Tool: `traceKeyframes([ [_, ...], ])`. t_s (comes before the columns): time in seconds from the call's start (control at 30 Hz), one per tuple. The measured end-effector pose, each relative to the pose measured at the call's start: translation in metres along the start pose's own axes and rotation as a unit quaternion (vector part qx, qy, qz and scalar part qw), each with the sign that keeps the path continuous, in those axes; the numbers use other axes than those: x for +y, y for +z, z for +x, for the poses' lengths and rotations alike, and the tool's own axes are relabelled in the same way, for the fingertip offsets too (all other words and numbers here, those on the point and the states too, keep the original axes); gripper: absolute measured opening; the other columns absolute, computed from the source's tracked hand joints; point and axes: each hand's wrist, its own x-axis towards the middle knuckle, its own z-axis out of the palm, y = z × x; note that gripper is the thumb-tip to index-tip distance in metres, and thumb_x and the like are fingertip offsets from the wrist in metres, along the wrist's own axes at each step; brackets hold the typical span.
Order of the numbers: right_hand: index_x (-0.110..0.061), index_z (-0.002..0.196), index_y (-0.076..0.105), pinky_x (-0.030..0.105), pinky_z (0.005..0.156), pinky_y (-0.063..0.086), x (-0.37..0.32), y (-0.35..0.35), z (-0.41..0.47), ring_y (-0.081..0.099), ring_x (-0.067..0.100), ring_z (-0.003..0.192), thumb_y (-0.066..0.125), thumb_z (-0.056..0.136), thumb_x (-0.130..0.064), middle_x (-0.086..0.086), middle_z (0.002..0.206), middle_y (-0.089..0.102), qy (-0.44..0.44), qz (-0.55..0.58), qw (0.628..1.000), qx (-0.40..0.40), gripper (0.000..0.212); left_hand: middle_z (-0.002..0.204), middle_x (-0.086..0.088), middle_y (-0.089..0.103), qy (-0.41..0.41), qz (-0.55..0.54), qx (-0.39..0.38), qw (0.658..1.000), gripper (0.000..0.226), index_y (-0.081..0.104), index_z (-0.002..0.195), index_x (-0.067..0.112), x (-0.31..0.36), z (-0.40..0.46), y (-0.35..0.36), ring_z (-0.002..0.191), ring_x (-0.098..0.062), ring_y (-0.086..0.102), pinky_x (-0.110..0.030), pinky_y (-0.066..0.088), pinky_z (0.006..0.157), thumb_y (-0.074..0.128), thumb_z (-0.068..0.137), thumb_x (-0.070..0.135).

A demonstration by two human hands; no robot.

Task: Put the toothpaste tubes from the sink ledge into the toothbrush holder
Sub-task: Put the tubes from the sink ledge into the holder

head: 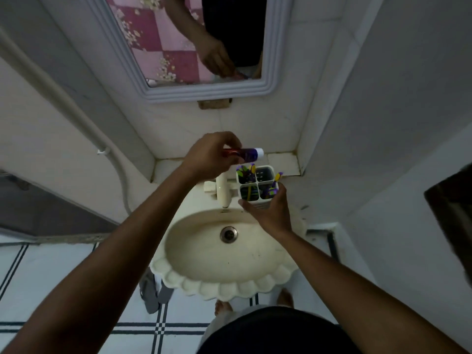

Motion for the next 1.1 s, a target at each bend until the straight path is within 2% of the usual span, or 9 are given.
traceKeyframes([
  [0.17, -0.029, 0.166, 0.031, 0.048, 0.11, 0.061, -0.003, -0.005, 0.0, 0.061, 0.022, 0.142, 0.097, 0.054, -0.083, -0.003, 0.155, 0.058, 0.0, -0.022, 1.0, -0.008, 0.14, 0.112, -0.001, 0.076, 0.055, 0.153, -0.047, 0.986, 0.027, 0.073, 0.119, 0.022, 0.028, 0.023, 0.031, 0.097, -0.021, 0.069, -0.038, 0.057, 0.078, 0.079, 0.092, 0.026],
  [0.27, -0.028, 0.165, 0.03, 0.048, 0.11, 0.061, -0.004, -0.006, -0.001, 0.06, 0.024, 0.143, 0.095, 0.055, -0.083, -0.002, 0.154, 0.056, 0.001, -0.028, 0.999, -0.014, 0.139, 0.109, -0.003, 0.074, 0.066, 0.189, -0.061, 0.978, 0.025, 0.071, 0.121, 0.02, 0.032, 0.033, 0.047, 0.09, -0.018, 0.063, -0.03, 0.043, 0.069, 0.074, 0.096, 0.024],
  [0.33, -0.026, 0.166, 0.03, 0.048, 0.109, 0.06, -0.004, -0.008, 0.0, 0.059, 0.024, 0.143, 0.095, 0.056, -0.082, -0.001, 0.153, 0.056, 0.001, -0.027, 0.999, -0.019, 0.14, 0.109, -0.005, 0.074, 0.07, 0.193, -0.08, 0.975, 0.026, 0.07, 0.122, 0.019, 0.031, 0.04, 0.055, 0.09, -0.019, 0.064, -0.03, 0.044, 0.07, 0.074, 0.097, 0.023],
  [0.43, -0.025, 0.168, 0.029, 0.045, 0.11, 0.06, -0.001, -0.008, 0.0, 0.059, 0.023, 0.143, 0.097, 0.057, -0.08, -0.001, 0.156, 0.055, 0.004, -0.016, 1.0, -0.025, 0.142, 0.115, -0.007, 0.075, 0.075, 0.164, -0.101, 0.978, 0.033, 0.068, 0.129, 0.016, 0.026, 0.046, 0.063, 0.096, -0.021, 0.067, -0.034, 0.052, 0.076, 0.076, 0.097, 0.021],
  [0.53, -0.027, 0.169, 0.027, 0.044, 0.111, 0.059, 0.002, -0.007, -0.001, 0.058, 0.023, 0.144, 0.098, 0.057, -0.08, 0.0, 0.158, 0.055, 0.011, -0.002, 1.0, -0.021, 0.143, 0.121, -0.006, 0.077, 0.052, 0.051, -0.095, 0.993, 0.033, 0.069, 0.129, 0.014, 0.015, 0.05, 0.067, 0.101, -0.021, 0.074, -0.042, 0.064, 0.087, 0.075, 0.097, 0.013],
  [0.67, -0.032, 0.165, 0.035, 0.045, 0.11, 0.061, 0.005, -0.002, 0.003, 0.064, 0.019, 0.139, 0.099, 0.052, -0.085, -0.005, 0.153, 0.062, 0.01, 0.015, 1.0, 0.007, 0.14, 0.1, 0.001, 0.081, 0.031, -0.074, -0.003, 0.997, 0.017, 0.075, 0.114, 0.014, -0.009, 0.055, 0.06, 0.081, -0.014, 0.077, -0.035, 0.065, 0.075, 0.077, 0.097, 0.015],
  [0.77, -0.035, 0.162, 0.039, 0.047, 0.109, 0.062, 0.011, 0.0, 0.003, 0.068, 0.017, 0.134, 0.1, 0.052, -0.084, -0.008, 0.148, 0.065, 0.018, 0.03, 0.999, 0.021, 0.135, 0.098, 0.0, 0.081, -0.025, -0.121, 0.038, 0.992, 0.013, 0.08, 0.106, 0.016, -0.042, 0.052, 0.054, 0.082, -0.013, 0.076, -0.029, 0.063, 0.078, 0.081, 0.095, 0.023],
  [1.0, -0.039, 0.155, 0.047, 0.044, 0.108, 0.064, 0.007, 0.005, 0.0, 0.072, 0.005, 0.128, 0.106, 0.053, -0.073, -0.017, 0.143, 0.07, 0.019, 0.068, 0.996, 0.058, 0.123, 0.107, -0.008, 0.081, -0.139, -0.062, 0.011, 0.988, 0.017, 0.082, 0.106, 0.012, -0.152, 0.032, 0.064, 0.097, -0.025, 0.075, -0.025, 0.05, 0.082, 0.069, 0.096, 0.01],
  [1.1, -0.039, 0.156, 0.046, 0.043, 0.109, 0.063, 0.004, 0.006, 0.0, 0.07, -0.001, 0.127, 0.109, 0.056, -0.064, -0.02, 0.141, 0.07, 0.023, 0.065, 0.996, 0.056, 0.121, 0.116, -0.012, 0.079, -0.122, -0.014, -0.023, 0.992, 0.025, 0.08, 0.113, 0.011, -0.184, 0.033, 0.076, 0.105, -0.035, 0.073, -0.032, 0.054, 0.087, 0.064, 0.094, 0.005],
])
